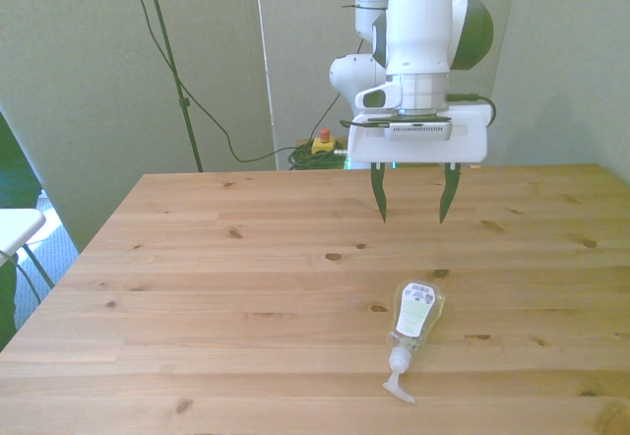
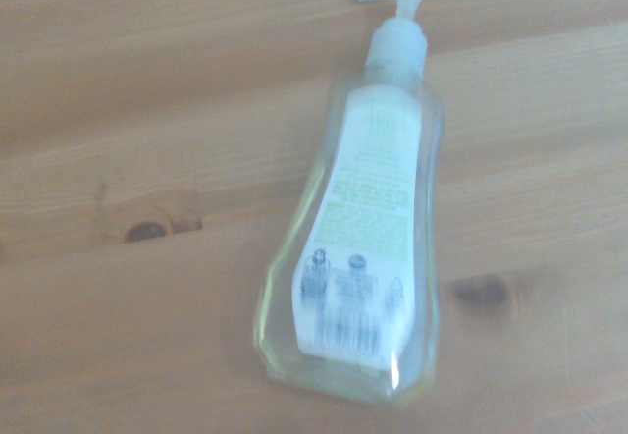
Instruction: Stand the sanitizer
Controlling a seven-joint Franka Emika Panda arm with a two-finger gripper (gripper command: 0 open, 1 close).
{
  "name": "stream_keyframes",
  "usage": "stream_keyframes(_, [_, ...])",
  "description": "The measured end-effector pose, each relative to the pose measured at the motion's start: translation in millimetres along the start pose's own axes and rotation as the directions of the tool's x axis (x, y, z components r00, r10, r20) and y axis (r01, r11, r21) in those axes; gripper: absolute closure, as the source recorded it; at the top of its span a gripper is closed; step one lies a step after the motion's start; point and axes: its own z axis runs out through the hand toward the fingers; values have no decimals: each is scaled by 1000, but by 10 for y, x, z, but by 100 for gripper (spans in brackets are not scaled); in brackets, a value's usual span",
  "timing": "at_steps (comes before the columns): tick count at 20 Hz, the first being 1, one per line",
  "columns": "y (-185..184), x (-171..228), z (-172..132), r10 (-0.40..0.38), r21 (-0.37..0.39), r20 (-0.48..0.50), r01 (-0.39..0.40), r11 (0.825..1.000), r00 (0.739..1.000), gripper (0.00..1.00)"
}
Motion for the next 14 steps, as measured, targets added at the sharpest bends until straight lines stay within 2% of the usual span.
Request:
stream_keyframes(1, [-328,137,65,17,-6,1,-17,1000,1000,0])
stream_keyframes(4, [-501,315,8,32,8,-26,-32,999,999,0])
stream_keyframes(14, [-783,856,740,118,14,-68,-117,993,991,0])
